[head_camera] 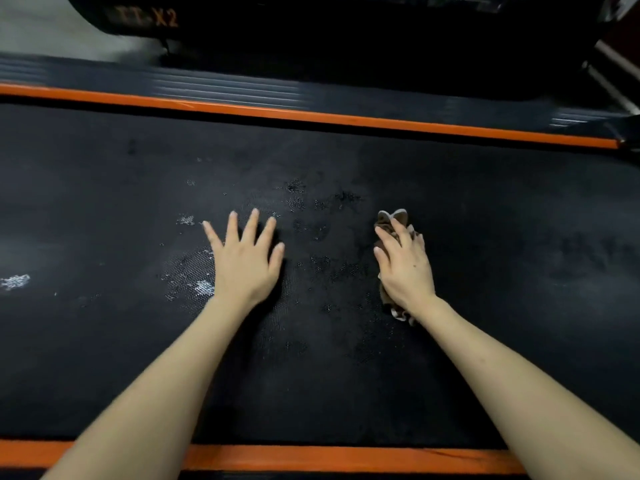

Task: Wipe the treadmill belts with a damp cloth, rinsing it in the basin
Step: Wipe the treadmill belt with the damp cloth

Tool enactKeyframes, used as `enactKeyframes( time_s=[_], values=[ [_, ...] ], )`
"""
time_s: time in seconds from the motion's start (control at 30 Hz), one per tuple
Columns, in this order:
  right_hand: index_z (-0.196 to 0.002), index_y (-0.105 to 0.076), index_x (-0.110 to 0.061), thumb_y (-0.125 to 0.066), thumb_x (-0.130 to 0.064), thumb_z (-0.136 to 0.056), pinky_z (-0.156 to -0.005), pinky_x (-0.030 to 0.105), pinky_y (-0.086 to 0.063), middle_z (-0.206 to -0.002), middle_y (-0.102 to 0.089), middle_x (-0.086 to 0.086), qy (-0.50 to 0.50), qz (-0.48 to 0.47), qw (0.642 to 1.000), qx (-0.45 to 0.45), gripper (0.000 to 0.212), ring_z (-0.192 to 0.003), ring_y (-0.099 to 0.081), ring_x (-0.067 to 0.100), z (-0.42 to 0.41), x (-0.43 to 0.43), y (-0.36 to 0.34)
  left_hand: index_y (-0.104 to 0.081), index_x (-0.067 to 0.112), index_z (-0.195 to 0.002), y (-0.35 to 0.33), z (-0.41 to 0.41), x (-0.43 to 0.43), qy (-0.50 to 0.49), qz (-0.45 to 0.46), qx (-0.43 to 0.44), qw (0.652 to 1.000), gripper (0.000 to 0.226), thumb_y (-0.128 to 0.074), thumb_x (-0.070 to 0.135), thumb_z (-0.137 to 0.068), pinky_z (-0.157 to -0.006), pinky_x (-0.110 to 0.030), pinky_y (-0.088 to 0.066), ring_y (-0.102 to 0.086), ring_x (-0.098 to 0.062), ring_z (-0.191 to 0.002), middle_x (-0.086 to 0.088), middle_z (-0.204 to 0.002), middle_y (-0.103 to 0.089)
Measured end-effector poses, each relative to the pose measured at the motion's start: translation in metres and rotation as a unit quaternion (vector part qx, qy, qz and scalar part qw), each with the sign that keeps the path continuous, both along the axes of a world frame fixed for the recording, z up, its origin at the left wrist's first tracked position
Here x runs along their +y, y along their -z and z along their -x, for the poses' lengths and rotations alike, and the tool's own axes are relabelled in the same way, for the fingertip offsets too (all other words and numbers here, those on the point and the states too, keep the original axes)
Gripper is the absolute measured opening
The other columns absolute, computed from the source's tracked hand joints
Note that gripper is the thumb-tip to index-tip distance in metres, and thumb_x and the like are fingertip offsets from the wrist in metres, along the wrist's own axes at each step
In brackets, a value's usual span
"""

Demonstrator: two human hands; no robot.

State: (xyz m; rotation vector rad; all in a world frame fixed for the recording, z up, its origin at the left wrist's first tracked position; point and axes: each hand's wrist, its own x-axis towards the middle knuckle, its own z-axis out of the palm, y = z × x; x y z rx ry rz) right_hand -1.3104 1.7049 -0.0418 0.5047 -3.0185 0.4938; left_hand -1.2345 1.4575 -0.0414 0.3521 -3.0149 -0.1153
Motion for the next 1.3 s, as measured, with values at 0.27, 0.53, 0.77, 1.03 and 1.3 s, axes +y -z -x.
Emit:
enactKeyframes(
  time_s=[0.27,0.53,0.77,1.03,1.3],
  values=[
    [-0.131,-0.052,-0.013,-0.037,-0.032,-0.097,-0.113,0.05,-0.017,-0.15,-0.031,0.01,0.076,-0.005,0.997,0.022,0.042,-0.128,-0.035,0.043,0.036,-0.054,-0.001,-0.029,0.028,-0.148,0.019,0.009,-0.009,-0.015,-0.031,0.0,0.999,0.068,-0.01,0.056,-0.089,-0.113,-0.06,0.002,-0.009,-0.034,-0.145,-0.003,-0.157,-0.023],
    [-0.123,-0.06,-0.019,-0.04,-0.035,-0.092,-0.11,0.046,-0.028,-0.141,-0.047,0.008,-0.285,-0.036,0.957,0.023,0.04,-0.121,-0.05,0.036,-0.069,-0.018,-0.007,-0.034,0.027,-0.147,0.018,0.007,-0.01,-0.014,-0.035,0.007,0.999,0.064,-0.017,0.053,-0.091,-0.113,-0.06,-0.003,-0.015,-0.035,-0.144,-0.005,-0.154,-0.029],
    [-0.127,-0.056,-0.008,-0.042,-0.025,-0.096,-0.111,0.05,-0.023,-0.147,-0.036,0.014,-0.029,0.008,0.999,0.025,0.038,-0.128,-0.037,0.045,0.066,-0.045,-0.007,-0.036,0.027,-0.146,0.018,0.007,-0.008,-0.021,-0.041,-0.001,0.999,0.064,-0.017,0.054,-0.091,-0.115,-0.059,-0.004,-0.016,-0.034,-0.144,-0.003,-0.154,-0.03],
    [-0.118,-0.064,-0.014,-0.043,-0.032,-0.09,-0.101,0.053,-0.04,-0.137,-0.051,0.012,-0.233,-0.028,0.972,0.026,0.039,-0.118,-0.052,0.04,-0.031,-0.052,-0.007,-0.035,0.028,-0.146,0.016,0.006,-0.009,-0.021,-0.048,0.003,0.999,0.064,-0.018,0.055,-0.091,-0.115,-0.059,-0.003,-0.016,-0.033,-0.144,-0.002,-0.154,-0.029],
    [-0.133,-0.051,-0.013,-0.04,-0.029,-0.098,-0.116,0.045,-0.019,-0.152,-0.03,0.008,-0.032,0.007,0.999,0.0,0.041,-0.137,-0.029,0.039,0.054,0.005,-0.007,-0.035,0.028,-0.146,0.013,0.006,-0.009,-0.015,-0.049,-0.016,0.999,0.066,-0.014,0.057,-0.09,-0.115,-0.059,-0.003,-0.015,-0.033,-0.144,-0.002,-0.154,-0.029]
  ],
)
